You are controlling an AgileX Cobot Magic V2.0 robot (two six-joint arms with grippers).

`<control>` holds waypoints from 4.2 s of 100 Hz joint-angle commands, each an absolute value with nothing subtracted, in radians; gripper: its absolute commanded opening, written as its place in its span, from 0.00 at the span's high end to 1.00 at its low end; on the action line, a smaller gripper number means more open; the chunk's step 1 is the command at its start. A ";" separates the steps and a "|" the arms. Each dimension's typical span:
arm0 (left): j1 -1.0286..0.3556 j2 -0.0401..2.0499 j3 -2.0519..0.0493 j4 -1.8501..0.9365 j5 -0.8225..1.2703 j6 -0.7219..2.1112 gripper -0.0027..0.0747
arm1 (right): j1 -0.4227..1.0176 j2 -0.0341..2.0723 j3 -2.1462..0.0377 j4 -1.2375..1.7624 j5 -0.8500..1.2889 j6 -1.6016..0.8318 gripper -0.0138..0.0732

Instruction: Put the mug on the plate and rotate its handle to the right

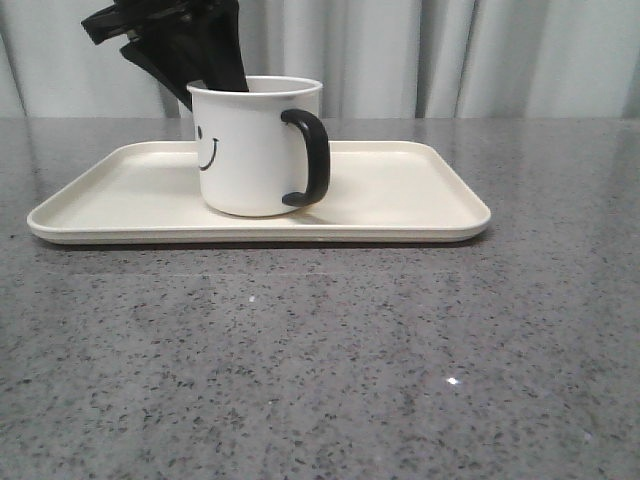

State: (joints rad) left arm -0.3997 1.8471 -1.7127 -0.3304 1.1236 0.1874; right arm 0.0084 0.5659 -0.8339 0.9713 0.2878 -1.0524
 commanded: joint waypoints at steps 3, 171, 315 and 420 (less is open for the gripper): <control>-0.408 1.793 -1.747 -0.365 1.102 0.184 0.64 | 0.011 0.575 -0.859 0.982 0.246 -1.058 0.25; -0.018 1.259 -1.961 -0.128 1.254 0.123 0.99 | 0.011 0.599 -0.881 0.976 0.281 -1.050 0.25; -0.002 0.916 -1.378 -0.068 1.021 0.097 0.99 | 0.251 1.482 -1.620 1.105 0.792 -1.048 0.25; -0.002 0.916 -1.378 -0.068 1.030 0.097 0.99 | 0.346 1.739 -1.620 1.013 0.835 -1.048 0.25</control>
